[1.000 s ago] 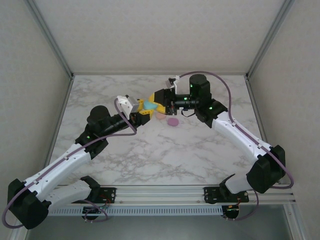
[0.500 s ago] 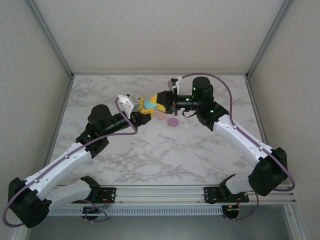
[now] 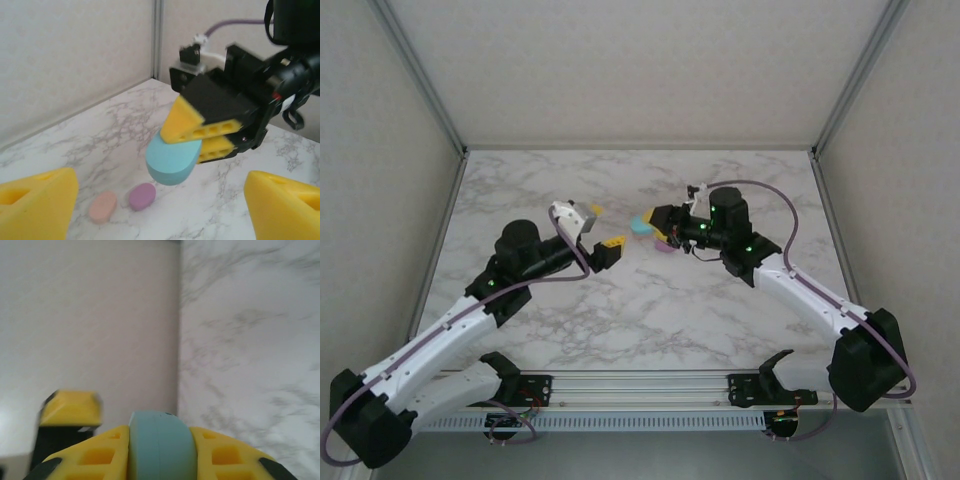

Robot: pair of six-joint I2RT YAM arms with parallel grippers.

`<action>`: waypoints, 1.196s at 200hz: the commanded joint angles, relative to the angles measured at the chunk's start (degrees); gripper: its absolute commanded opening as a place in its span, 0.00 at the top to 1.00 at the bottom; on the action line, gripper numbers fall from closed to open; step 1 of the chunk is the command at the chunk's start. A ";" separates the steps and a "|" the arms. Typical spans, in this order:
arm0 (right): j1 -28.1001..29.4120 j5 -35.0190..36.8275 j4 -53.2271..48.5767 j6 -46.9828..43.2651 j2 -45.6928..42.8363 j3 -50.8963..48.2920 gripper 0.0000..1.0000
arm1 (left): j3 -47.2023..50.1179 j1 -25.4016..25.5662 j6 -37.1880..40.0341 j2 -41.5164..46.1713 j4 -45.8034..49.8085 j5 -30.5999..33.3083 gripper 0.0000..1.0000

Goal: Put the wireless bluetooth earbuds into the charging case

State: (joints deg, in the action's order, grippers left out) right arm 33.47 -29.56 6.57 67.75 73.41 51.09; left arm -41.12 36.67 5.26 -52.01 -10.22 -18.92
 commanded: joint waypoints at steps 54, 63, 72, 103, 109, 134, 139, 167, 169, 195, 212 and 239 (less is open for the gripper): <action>2.89 12.20 4.04 -5.57 17.04 -7.41 0.86 | 4.48 -1.05 -6.38 8.77 0.80 21.75 0.01; 3.51 12.46 5.26 -5.56 19.17 -7.48 0.86 | 4.45 -1.24 -6.58 9.01 0.96 22.72 0.00; 4.07 13.11 6.09 -5.69 21.03 -7.50 0.85 | 4.46 -1.42 -6.67 9.05 1.20 22.96 0.00; 5.46 15.44 6.39 -6.45 24.84 -7.28 0.83 | 4.87 -1.82 -7.04 9.45 1.91 24.54 0.00; 5.52 15.90 4.95 -6.49 25.46 -6.91 0.83 | 4.99 -1.93 -7.06 9.51 1.96 25.22 0.00; 5.56 18.31 0.34 -7.78 24.67 -7.22 0.67 | 5.34 -2.70 -7.10 9.61 2.42 28.23 0.00; 5.55 18.90 -0.88 -8.22 23.84 -7.45 0.60 | 5.35 -2.93 -7.10 9.48 2.56 28.66 0.00; 5.18 27.76 -14.52 -13.43 15.28 -6.06 0.37 | 5.39 -5.55 -7.89 8.23 4.00 32.93 0.00; 5.08 28.61 -15.72 -13.96 14.53 -5.80 0.36 | 5.49 -5.84 -8.00 8.08 4.09 33.39 0.00; 3.22 46.02 -32.64 -22.40 4.46 -1.08 0.25 | 5.49 -12.06 -10.04 4.77 5.73 39.23 0.00; -0.32 62.30 -37.74 -29.88 -1.15 0.06 0.11 | 5.59 -17.81 -10.39 0.35 6.32 45.64 0.00; -9.15 71.00 -7.40 -60.86 -3.83 -12.72 0.01 | 4.39 -28.97 -16.33 -10.27 4.33 52.18 0.00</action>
State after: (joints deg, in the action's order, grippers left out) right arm 30.98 24.93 -17.41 35.68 69.73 48.07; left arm -36.49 15.42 -4.56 -55.37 -6.11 23.00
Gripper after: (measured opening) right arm 0.960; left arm 0.998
